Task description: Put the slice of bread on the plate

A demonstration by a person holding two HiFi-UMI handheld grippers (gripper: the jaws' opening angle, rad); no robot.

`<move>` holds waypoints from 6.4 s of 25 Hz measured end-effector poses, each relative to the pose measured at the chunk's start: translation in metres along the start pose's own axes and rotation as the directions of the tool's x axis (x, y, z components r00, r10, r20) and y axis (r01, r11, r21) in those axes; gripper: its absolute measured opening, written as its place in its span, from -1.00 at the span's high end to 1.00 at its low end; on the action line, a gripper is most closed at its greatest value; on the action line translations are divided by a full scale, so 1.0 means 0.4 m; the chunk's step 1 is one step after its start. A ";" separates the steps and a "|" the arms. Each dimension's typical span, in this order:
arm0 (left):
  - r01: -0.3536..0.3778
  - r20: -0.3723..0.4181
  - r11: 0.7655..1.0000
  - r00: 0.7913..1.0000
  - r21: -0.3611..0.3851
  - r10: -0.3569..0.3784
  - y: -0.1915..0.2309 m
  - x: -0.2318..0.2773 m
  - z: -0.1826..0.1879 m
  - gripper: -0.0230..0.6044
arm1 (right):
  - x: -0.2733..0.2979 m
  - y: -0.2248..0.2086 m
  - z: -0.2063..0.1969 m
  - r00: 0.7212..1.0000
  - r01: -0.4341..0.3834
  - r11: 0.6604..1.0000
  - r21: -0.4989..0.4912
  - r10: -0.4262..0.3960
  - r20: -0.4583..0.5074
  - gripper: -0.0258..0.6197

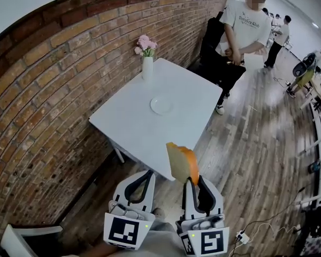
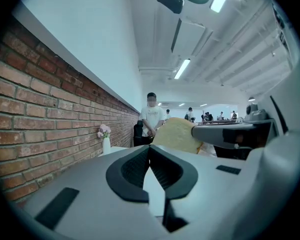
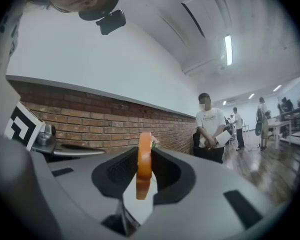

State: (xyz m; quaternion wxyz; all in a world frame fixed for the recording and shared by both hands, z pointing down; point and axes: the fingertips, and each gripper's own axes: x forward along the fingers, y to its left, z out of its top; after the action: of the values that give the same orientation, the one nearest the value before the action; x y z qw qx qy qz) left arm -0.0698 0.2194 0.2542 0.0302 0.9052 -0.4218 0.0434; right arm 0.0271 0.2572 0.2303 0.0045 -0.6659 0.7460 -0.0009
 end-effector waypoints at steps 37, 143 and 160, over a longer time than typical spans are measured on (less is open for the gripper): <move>0.048 0.000 0.999 0.999 -0.004 -0.048 0.113 0.026 -0.018 0.90 | 0.085 0.028 -0.015 0.998 0.064 0.997 0.047 -0.063 -0.017 0.66; -0.018 -0.188 1.000 0.982 -0.007 0.016 0.390 0.832 -0.110 0.90 | 1.013 -0.336 -0.401 0.966 -0.088 0.942 0.323 0.159 -0.203 0.66; -0.016 -0.199 1.000 0.980 -0.014 0.013 0.395 0.851 -0.123 0.90 | 1.048 -0.340 -0.475 0.958 -0.076 0.912 0.402 0.179 -0.225 0.66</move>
State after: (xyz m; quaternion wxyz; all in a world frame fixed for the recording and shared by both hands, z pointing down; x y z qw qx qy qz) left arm 0.0246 -0.1365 0.3412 0.0787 0.8929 -0.4237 0.1306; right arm 0.1134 -0.1756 0.4188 0.0400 -0.5953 0.7673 -0.2350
